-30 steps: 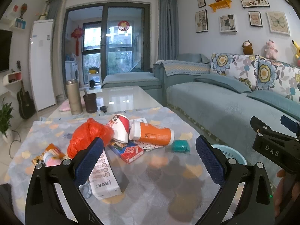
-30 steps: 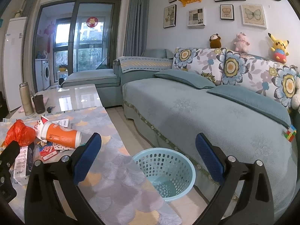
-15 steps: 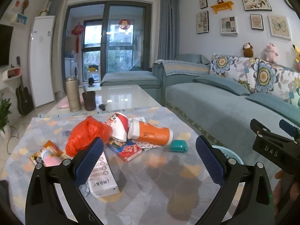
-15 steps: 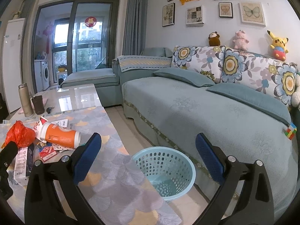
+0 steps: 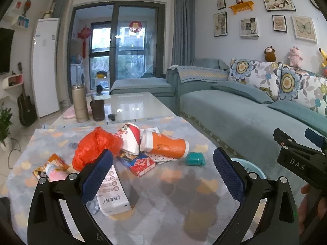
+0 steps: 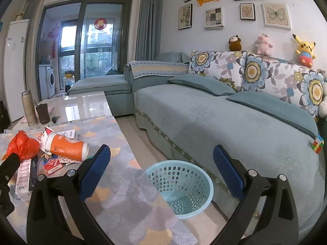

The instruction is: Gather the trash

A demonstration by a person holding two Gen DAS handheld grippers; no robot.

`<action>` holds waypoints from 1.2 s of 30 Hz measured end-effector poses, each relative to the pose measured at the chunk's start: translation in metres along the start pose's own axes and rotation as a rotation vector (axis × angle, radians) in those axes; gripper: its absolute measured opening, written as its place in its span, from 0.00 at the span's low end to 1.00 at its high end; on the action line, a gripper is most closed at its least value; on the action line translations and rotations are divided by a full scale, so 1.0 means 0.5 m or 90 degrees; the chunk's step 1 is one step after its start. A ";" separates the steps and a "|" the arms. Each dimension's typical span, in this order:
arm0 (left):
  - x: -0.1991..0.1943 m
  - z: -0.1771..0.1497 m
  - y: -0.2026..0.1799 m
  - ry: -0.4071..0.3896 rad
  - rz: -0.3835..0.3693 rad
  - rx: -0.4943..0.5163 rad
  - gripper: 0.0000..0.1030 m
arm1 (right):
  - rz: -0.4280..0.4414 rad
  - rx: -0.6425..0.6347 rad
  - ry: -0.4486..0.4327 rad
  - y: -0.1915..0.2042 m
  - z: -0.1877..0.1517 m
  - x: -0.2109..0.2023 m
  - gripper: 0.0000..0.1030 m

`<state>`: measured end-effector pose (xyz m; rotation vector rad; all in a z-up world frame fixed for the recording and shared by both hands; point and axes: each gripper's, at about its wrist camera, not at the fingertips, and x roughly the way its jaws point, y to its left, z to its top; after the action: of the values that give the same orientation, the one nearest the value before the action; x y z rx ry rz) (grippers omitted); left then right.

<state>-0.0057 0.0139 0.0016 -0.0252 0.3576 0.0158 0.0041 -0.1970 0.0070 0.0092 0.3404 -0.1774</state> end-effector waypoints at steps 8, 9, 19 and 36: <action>0.001 0.000 0.000 0.000 0.006 0.001 0.93 | 0.004 -0.003 0.001 0.003 0.000 0.001 0.92; 0.000 0.000 0.001 -0.001 0.007 0.000 0.93 | 0.003 -0.002 0.003 0.002 0.000 0.002 0.92; 0.000 0.001 0.004 -0.002 0.008 -0.005 0.93 | 0.008 -0.001 0.005 0.002 -0.001 0.002 0.92; -0.029 -0.001 0.196 0.056 0.224 -0.173 0.93 | 0.135 -0.067 0.064 0.079 -0.027 0.030 0.80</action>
<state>-0.0214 0.1118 0.0042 -0.2316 0.4425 0.4124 0.0201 -0.1601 -0.0116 -0.0491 0.4457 0.0519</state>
